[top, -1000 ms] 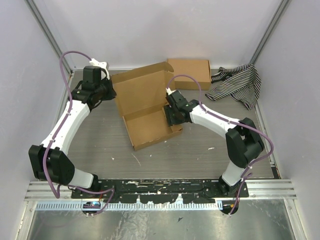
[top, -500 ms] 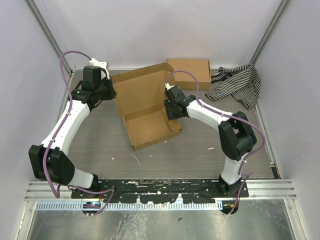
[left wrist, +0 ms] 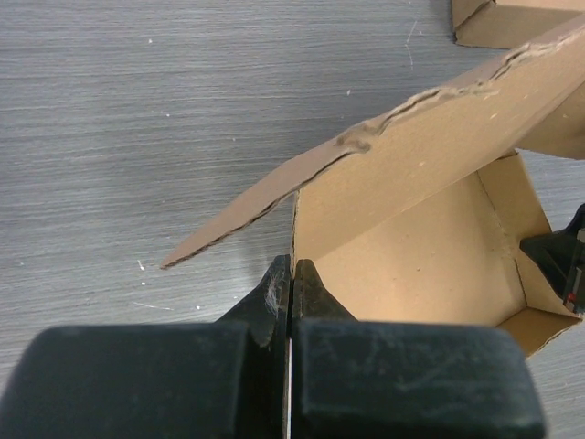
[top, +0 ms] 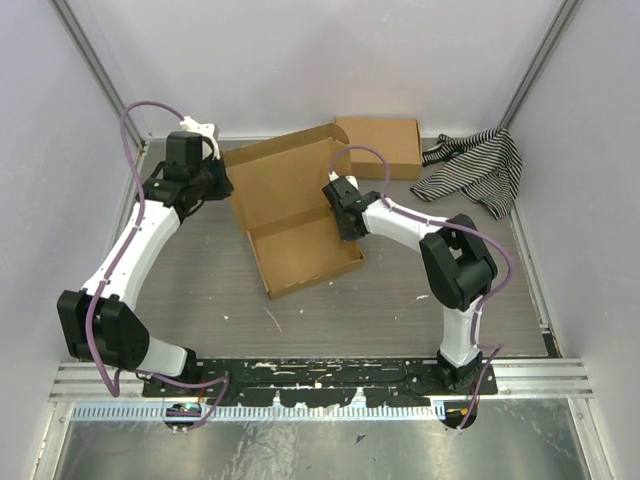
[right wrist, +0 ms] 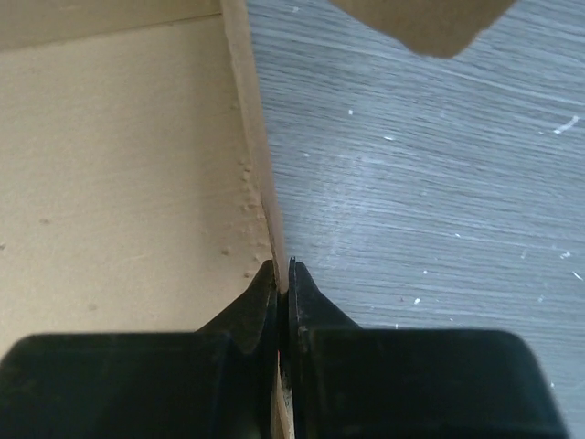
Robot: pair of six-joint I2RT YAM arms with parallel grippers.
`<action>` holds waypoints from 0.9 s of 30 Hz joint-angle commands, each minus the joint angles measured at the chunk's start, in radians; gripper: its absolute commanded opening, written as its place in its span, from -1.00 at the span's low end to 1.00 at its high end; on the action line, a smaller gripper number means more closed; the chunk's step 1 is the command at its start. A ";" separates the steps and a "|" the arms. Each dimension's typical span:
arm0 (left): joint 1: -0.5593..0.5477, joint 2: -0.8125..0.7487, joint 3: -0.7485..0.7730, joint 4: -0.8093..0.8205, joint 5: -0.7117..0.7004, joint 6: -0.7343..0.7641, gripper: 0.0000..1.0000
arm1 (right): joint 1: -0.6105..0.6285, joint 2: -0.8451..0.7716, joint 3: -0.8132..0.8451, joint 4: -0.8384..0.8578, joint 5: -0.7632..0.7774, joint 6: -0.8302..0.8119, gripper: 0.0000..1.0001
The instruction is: Fold the paper box
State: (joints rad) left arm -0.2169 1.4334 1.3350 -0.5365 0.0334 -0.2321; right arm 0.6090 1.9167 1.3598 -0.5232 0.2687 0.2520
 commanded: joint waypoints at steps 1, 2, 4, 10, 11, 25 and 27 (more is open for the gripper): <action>0.001 -0.058 0.007 0.030 -0.011 0.025 -1.00 | 0.017 0.003 0.007 -0.051 0.242 0.100 -0.97; 0.001 -0.061 0.007 0.029 -0.010 0.023 -1.00 | 0.025 0.008 0.000 -0.056 0.265 0.112 -0.97; 0.001 -0.064 0.012 0.028 -0.005 0.022 -1.00 | 0.050 0.031 -0.008 -0.068 0.339 0.137 -0.97; 0.001 -0.059 0.031 0.014 0.011 0.020 -1.00 | 0.066 0.076 -0.037 -0.054 0.376 0.241 -0.97; 0.000 -0.060 0.029 0.014 0.015 0.020 -1.00 | 0.067 0.076 -0.038 -0.050 0.373 0.250 -0.97; -0.001 -0.068 0.007 0.024 0.020 0.022 -1.00 | 0.047 0.080 0.045 -0.004 0.271 0.172 -0.33; 0.000 -0.068 0.006 0.024 0.020 0.023 -1.00 | 0.046 0.090 0.063 -0.003 0.265 0.158 -0.31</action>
State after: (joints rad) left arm -0.2234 1.4071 1.3350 -0.5411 0.0654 -0.2272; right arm 0.6697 1.9808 1.3739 -0.5205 0.5289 0.4240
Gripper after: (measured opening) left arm 0.012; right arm 0.338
